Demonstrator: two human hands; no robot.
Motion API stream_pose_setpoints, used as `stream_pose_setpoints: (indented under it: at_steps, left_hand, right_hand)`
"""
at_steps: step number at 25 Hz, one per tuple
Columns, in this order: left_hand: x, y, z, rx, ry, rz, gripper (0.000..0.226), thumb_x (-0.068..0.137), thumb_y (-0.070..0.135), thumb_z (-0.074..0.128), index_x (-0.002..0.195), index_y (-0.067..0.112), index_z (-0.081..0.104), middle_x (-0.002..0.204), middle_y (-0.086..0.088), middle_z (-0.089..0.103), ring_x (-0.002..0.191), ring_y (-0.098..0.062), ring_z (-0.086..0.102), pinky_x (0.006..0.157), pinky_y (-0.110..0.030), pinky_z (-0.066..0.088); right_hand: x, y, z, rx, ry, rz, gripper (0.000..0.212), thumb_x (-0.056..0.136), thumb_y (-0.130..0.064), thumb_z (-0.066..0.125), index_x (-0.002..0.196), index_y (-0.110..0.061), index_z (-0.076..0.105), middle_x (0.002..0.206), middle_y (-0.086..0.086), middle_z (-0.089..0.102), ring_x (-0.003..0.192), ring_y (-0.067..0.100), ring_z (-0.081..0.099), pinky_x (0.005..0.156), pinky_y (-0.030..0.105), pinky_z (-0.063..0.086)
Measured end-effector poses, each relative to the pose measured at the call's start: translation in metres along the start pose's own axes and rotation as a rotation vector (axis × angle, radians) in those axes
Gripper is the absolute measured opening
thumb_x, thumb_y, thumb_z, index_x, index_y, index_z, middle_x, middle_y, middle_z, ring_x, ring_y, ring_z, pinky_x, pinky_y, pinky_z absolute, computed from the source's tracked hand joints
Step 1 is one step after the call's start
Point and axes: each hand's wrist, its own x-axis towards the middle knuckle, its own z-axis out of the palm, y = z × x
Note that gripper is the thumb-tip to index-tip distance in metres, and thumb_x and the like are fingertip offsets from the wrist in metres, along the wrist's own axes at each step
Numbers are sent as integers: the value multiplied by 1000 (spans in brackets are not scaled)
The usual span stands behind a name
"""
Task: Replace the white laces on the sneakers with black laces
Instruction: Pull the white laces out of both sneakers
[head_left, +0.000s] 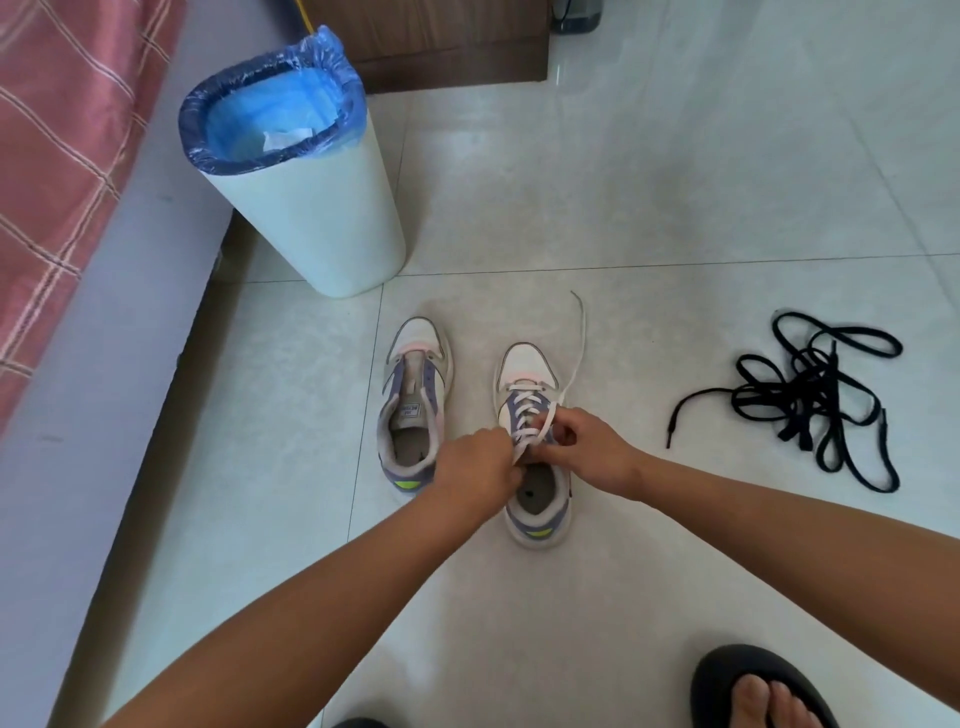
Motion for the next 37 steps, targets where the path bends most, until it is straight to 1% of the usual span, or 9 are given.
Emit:
stream_pose_setpoints:
  at_steps: [4,10,12,14,17,21,25,33,37]
  left_hand:
    - [7,4,-18,108,-20,17,33,101,30,35,111,11,60,113,-10,62,103,-27,60,72,-31,38]
    - [2,-18,-90,266,309,-11,32,101,21,34,125,28,55,120,-5,61,108,-27,59,75,-31,40]
    - [-1,-24,-125,-129,604,-64,26,101,25,34,102,22,60,102,-5,67,95,-27,63,77,-34,45]
    - [-2,-29,-159,-851,770,22,32,101,25,35,75,17,53,69,0,65,62,-17,62,61,-29,50]
    - [6,-25,-170,-1376,698,250,34,103,27,32,80,17,55,67,2,61,57,-10,56,49,-21,43]
    - [31,-11,-92,-927,280,192,26,100,33,39,119,18,48,99,1,53,82,-13,55,73,-30,44]
    - [37,-22,-2,-336,-30,223,55,84,24,63,131,7,39,124,-11,42,114,-26,46,96,-36,40]
    - [34,-8,44,-553,341,149,29,80,16,51,109,11,53,109,-8,48,101,-26,48,81,-45,47]
    - [30,-3,51,-619,360,173,19,79,5,49,95,6,60,102,-7,43,96,-25,48,83,-25,44]
  right_hand:
    - [3,5,4,-2,9,0,24,81,-14,72,102,-9,62,88,10,67,82,32,61,77,36,54]
    - [2,5,2,-38,8,57,13,84,-1,62,83,-10,54,63,-2,33,60,12,29,54,21,28]
    - [2,5,1,-48,3,56,10,84,-1,62,87,-10,56,64,0,33,62,14,30,54,21,28]
    - [2,5,1,-65,0,68,13,84,-3,62,86,-14,56,67,4,34,63,16,30,53,20,28]
    - [1,4,0,-92,0,64,12,85,-5,62,90,-14,57,71,9,35,65,19,30,54,21,28]
    - [1,5,2,-121,42,6,14,84,-9,65,81,-18,53,66,7,37,63,18,33,56,24,29]
    - [4,10,13,-553,202,-73,11,84,-15,60,94,-10,60,89,7,49,83,21,46,72,30,40]
    - [3,10,23,-812,438,-352,18,70,-17,38,69,-6,52,62,9,53,52,26,53,39,25,35]
    - [2,10,26,-779,463,-314,25,74,-24,39,75,-6,55,67,8,56,56,24,54,42,22,31]
